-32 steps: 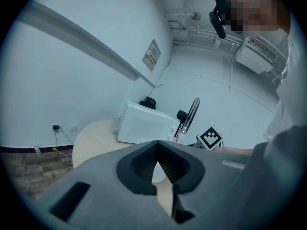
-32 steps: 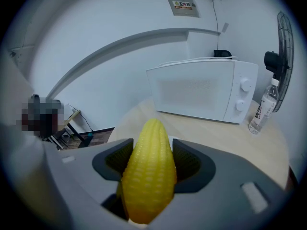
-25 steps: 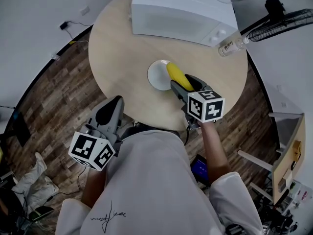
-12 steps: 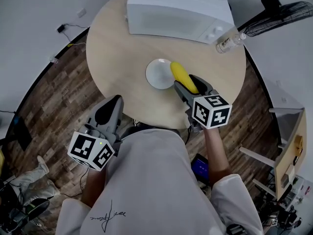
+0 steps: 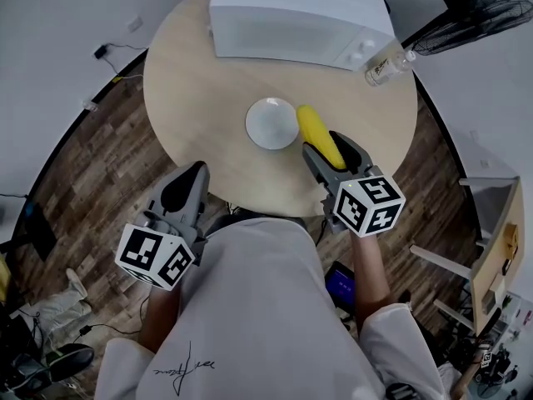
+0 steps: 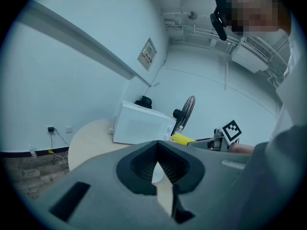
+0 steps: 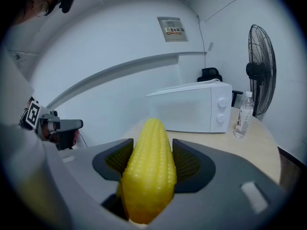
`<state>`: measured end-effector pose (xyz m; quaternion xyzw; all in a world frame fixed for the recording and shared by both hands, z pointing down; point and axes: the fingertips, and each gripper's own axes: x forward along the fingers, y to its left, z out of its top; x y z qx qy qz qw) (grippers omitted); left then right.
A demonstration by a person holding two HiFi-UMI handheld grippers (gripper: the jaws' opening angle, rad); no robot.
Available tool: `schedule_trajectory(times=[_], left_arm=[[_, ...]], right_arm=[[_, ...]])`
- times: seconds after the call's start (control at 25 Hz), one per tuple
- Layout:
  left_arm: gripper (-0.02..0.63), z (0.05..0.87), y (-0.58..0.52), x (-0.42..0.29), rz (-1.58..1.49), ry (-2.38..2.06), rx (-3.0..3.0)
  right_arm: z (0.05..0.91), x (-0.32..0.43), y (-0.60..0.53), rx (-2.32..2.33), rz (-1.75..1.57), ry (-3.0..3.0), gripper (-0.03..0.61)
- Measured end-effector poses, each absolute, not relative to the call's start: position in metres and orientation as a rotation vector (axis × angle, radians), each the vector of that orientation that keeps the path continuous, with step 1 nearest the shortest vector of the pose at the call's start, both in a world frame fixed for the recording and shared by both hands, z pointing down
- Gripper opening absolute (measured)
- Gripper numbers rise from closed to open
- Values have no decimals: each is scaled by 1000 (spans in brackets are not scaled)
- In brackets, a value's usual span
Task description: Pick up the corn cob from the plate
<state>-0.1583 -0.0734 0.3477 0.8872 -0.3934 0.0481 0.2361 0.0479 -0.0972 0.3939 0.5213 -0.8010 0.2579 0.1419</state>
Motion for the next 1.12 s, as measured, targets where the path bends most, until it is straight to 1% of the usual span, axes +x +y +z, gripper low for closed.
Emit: schedule_trajectory(times=[0.48,0.88,1.12], left_arm=[[-3,345,-75,-162,132,-1095,2433],[-3,341,-73,-161,133,-1108,2454],[-5,327,-70,-161,29,-1107,2490]], right_arm=[[380,54,-78,1570,739,-2341,270],[364,56,-69,1633,667,-2409,270],[357,51,-60,1681,647,-2447,270]])
